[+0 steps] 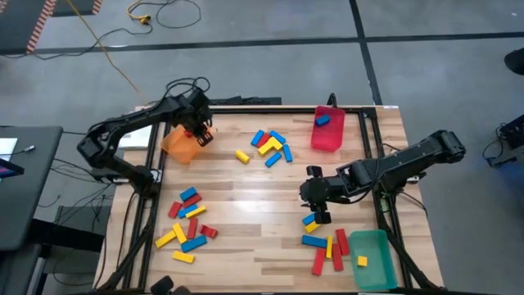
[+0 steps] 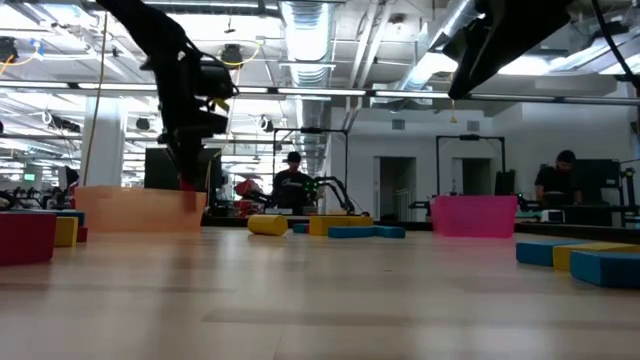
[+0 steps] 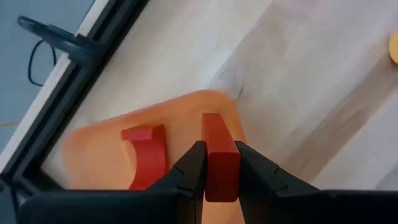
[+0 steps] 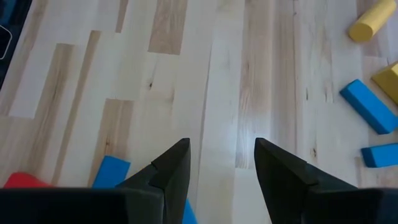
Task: Sort blocks
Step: Put the red block into the orange bin, then put the blue block into the red bin
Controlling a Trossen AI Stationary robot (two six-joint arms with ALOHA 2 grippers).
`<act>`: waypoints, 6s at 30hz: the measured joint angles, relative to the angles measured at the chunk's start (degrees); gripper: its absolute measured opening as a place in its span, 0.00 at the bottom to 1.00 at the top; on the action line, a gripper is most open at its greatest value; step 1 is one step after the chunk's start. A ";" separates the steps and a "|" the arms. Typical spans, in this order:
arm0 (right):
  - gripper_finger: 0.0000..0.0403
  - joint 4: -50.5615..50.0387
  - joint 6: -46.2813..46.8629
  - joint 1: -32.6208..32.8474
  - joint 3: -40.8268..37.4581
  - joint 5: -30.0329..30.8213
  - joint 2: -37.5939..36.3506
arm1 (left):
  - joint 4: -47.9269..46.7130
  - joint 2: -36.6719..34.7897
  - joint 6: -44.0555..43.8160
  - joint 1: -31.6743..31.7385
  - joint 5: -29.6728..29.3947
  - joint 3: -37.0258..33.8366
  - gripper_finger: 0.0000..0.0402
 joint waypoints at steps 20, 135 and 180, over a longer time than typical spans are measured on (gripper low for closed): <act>0.47 -0.04 0.35 0.01 0.00 -0.02 0.00 | 3.76 4.71 -0.21 -0.02 1.64 -0.04 0.23; 0.50 24.03 -18.26 -17.91 0.42 -12.41 18.81 | 22.18 -14.98 -51.34 -86.86 3.79 -19.59 0.27; 0.50 24.42 -17.25 -16.17 0.39 -12.31 18.75 | 19.42 11.40 -33.32 -70.64 -11.87 -6.97 0.27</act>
